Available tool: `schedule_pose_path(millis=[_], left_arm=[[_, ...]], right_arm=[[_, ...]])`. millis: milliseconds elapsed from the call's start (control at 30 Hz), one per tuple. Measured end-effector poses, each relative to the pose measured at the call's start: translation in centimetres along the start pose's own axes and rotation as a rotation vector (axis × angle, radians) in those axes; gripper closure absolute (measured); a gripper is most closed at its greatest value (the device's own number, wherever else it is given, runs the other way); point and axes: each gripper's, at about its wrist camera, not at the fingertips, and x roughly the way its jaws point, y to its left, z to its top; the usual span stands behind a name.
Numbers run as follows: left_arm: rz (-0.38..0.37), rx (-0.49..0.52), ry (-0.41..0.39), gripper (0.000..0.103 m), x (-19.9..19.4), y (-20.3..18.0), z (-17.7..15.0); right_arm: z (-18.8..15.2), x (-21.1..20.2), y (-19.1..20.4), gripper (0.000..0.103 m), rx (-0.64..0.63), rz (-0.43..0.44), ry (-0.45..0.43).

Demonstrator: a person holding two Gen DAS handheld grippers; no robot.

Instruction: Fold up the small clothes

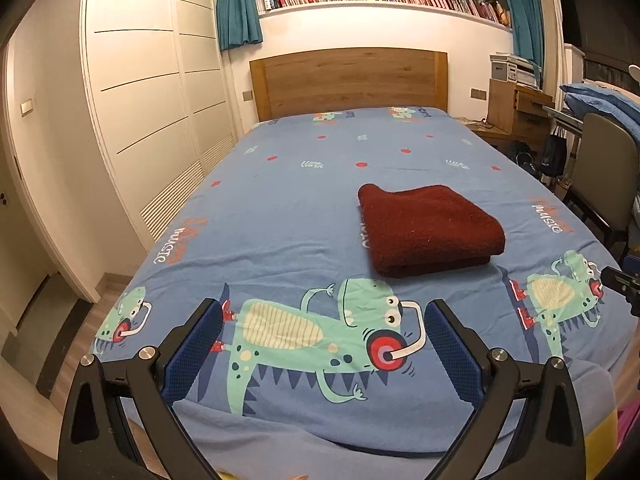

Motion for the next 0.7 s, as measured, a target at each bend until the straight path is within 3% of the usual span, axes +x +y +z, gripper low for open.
schedule_pose_path(millis=[700], left_arm=[[-0.003, 0.02, 0.028, 0.003, 1.2, -1.8, -0.9]], right_arm=[[-0.7, 1.3, 0.4, 0.0, -0.02, -0.031, 0.011]])
